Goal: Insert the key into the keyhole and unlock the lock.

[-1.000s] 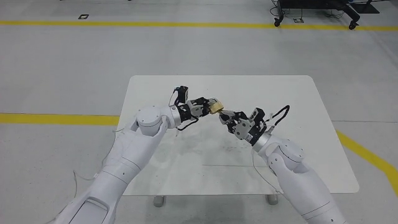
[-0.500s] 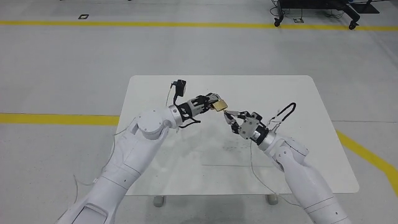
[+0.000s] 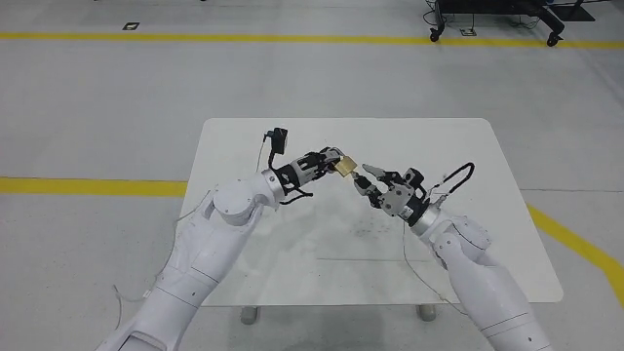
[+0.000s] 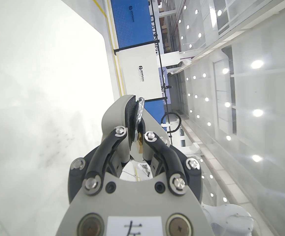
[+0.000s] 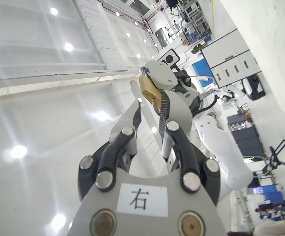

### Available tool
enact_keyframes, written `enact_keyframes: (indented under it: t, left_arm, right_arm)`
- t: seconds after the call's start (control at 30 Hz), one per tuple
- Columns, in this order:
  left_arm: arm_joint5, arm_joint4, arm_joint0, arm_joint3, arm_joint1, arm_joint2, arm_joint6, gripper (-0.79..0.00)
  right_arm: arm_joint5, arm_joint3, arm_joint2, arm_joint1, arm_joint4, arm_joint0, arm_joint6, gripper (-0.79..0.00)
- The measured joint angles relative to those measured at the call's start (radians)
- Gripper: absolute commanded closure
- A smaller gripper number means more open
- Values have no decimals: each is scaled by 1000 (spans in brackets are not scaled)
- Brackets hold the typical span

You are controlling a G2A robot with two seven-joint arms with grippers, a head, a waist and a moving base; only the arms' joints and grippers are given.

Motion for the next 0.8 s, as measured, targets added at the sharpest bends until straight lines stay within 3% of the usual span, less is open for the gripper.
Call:
enact_keyframes:
  t: [0.13,0.27,0.4,0.53,0.67,0.73,0.77,0.8]
  left_arm:
    - [56,-27,-26,31,0,-5,-46,0]
    - [135,45,-63,51,3,13,-72,0]
    - [243,167,-135,89,-7,107,-180,0]
    - [306,233,-217,172,-37,236,-334,0]
    - [332,273,-268,262,-72,342,-401,0]
    - [333,267,-286,299,-90,372,-398,-372]
    - [330,262,-292,312,-97,379,-393,-785]
    - [328,258,-300,329,-105,387,-389,-785]
  right_arm:
    - [-119,-15,31,7,-126,-35,-33,-785]
    - [-219,-36,136,20,-171,-89,-51,-785]
    - [-285,-82,253,29,-175,-153,-67,-785]
    - [-281,-80,243,29,-174,-149,-66,-785]
    - [-281,-80,243,29,-174,-149,-66,-785]
    - [-281,-80,243,29,-174,-149,-66,-785]
    - [-281,-80,243,29,-174,-149,-66,-785]
    - [-281,-80,243,29,-174,-149,-66,-785]
